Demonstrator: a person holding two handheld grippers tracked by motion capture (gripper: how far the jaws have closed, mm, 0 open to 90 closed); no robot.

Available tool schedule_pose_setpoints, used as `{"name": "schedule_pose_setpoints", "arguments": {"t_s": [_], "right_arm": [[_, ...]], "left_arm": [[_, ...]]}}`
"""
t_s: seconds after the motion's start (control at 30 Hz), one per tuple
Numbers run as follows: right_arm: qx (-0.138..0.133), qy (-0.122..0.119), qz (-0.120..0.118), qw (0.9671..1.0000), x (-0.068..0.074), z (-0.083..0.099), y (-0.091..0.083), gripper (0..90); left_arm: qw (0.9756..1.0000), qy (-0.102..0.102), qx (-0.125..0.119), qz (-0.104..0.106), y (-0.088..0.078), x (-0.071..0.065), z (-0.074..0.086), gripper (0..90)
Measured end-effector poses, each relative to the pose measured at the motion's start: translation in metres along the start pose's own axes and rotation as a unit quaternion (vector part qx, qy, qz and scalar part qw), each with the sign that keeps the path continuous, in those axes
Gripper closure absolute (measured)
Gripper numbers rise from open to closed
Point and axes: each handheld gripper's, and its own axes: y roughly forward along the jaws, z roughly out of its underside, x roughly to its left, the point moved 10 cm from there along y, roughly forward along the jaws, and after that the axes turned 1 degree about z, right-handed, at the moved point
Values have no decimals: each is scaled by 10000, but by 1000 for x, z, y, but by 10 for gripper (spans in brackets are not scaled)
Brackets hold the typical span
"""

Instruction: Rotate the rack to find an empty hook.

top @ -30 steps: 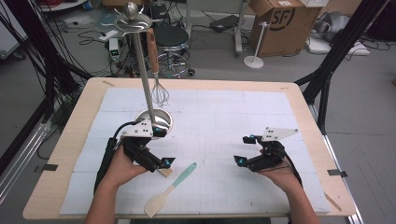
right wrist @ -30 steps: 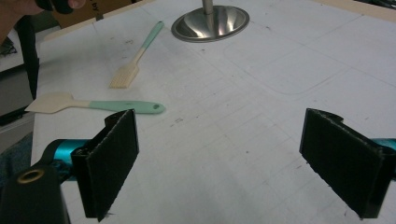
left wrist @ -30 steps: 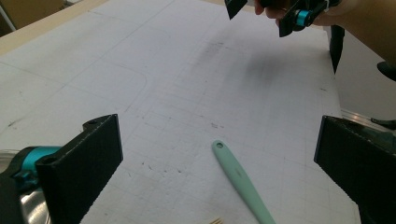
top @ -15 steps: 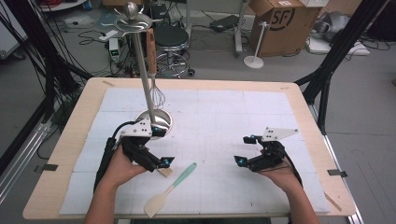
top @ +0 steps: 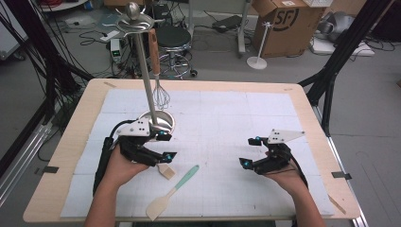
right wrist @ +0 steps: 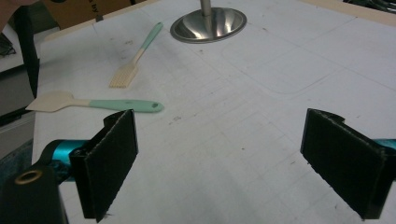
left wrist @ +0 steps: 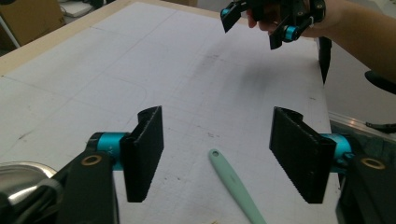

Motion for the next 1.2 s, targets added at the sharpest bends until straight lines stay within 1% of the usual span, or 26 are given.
{"name": "schedule_pose_setpoints", "arguments": {"t_s": [0.03,0.2,0.3,0.4,0.53,0.6,0.7,0.77,0.8,0.87,1.0,1.1,1.13,1.2], "right_arm": [[4,48,-18,10000,0,0,-1,110],[27,29,-19,10000,-1,1,1,109],[52,15,-31,10000,-1,2,2,110],[60,23,-25,10000,-1,2,2,110],[53,19,-37,10000,-1,2,2,110],[54,33,-39,10000,-1,2,2,110],[52,43,-31,10000,-1,2,2,109],[59,37,-38,10000,-1,2,1,109],[52,34,-24,10000,-2,2,1,110],[43,41,-34,10000,-2,2,1,110],[61,35,-40,10000,-3,2,2,110],[69,11,-49,10000,-3,3,3,110],[83,44,-53,9999,-3,3,3,110],[84,24,-43,10000,-4,3,3,110]], "left_arm": [[10000,-11,-29,4,-1,0,-1,414],[10000,-15,-40,-45,-9,3,-9,580],[10000,44,-14,-13,-14,2,-17,627],[9999,120,32,111,-18,0,-24,673],[9990,218,106,367,-22,-5,-35,721],[9983,223,75,538,-24,-7,-40,751],[9976,236,170,634,-26,-6,-45,779],[9970,221,166,719,-28,-6,-48,786],[9966,202,107,787,-29,-5,-50,793],[9955,91,-83,935,-33,-4,-54,805],[9944,-36,-239,1030,-40,1,-56,813],[9916,-88,-433,1218,-46,0,-61,835],[9907,-95,-489,1265,-47,0,-62,840],[9892,-84,-520,1365,-50,0,-62,847]]}}
